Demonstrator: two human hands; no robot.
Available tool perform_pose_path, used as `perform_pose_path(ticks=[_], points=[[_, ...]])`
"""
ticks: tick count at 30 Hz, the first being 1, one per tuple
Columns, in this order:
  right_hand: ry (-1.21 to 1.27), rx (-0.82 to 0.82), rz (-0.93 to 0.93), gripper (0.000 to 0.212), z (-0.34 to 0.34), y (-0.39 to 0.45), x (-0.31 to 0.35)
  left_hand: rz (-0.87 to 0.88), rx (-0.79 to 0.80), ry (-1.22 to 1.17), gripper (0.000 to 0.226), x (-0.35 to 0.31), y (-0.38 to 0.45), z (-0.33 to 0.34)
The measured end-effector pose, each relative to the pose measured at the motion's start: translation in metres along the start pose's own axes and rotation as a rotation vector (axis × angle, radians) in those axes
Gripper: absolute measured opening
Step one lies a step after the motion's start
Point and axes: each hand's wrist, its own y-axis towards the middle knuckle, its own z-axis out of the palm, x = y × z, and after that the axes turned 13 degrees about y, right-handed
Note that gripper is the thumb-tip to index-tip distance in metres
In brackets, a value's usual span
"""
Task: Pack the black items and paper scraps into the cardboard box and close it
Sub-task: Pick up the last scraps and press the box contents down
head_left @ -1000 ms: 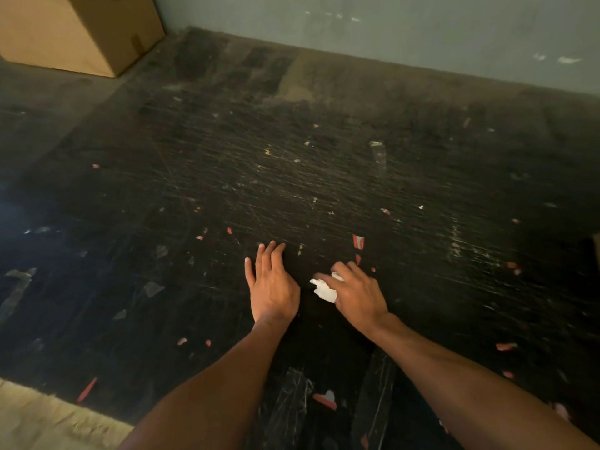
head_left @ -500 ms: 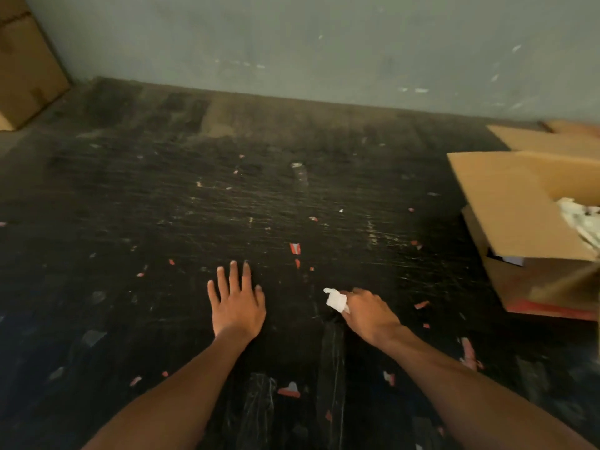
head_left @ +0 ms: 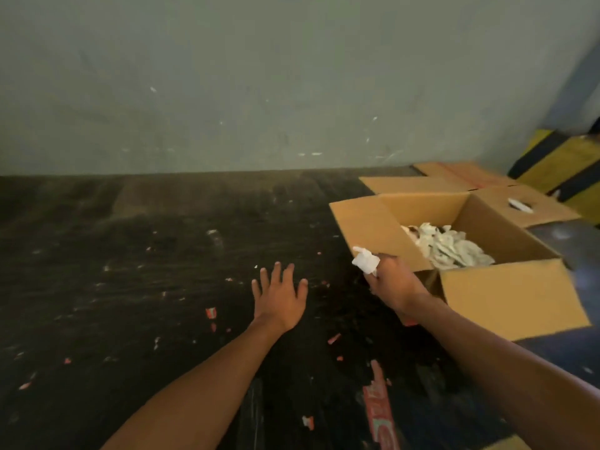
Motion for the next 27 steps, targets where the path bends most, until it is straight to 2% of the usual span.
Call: perform_pose_path(ticks=[4, 8, 11, 16, 20, 24, 25, 27], points=[[0.003, -0.131, -0.112, 0.019, -0.058, 0.025, -0.055, 0.072, -0.114, 0.001, 0.059, -0.073, 0.033, -0.026], [-0.005, -0.155, -0.072, 0.019, -0.105, 0.052, -0.115, 0.086, -0.177, 0.016, 0.058, -0.152, 0.064, -0.033], [-0.055, -0.107, -0.057, 0.018, -0.130, 0.075, -0.162, 0.044, -0.136, 0.008, 0.060, -0.210, 0.090, -0.027], [-0.078, -0.035, -0.033, 0.037, -0.158, 0.112, -0.229, -0.154, 0.018, -0.038, 0.063, -0.277, 0.131, -0.003], [-0.004, 0.032, -0.027, 0.028, -0.158, 0.142, -0.268, -0.276, 0.059, 0.027, 0.063, -0.301, 0.148, 0.018], [0.079, 0.141, -0.056, 0.022, -0.134, 0.170, -0.283, -0.345, 0.005, 0.082, 0.073, -0.315, 0.154, 0.037], [0.095, 0.198, -0.083, 0.027, -0.123, 0.177, -0.285, -0.352, -0.012, 0.096, 0.075, -0.317, 0.155, 0.042], [0.040, 0.326, -0.095, 0.050, -0.103, 0.188, -0.290, -0.349, -0.019, 0.120, 0.080, -0.317, 0.158, 0.046]])
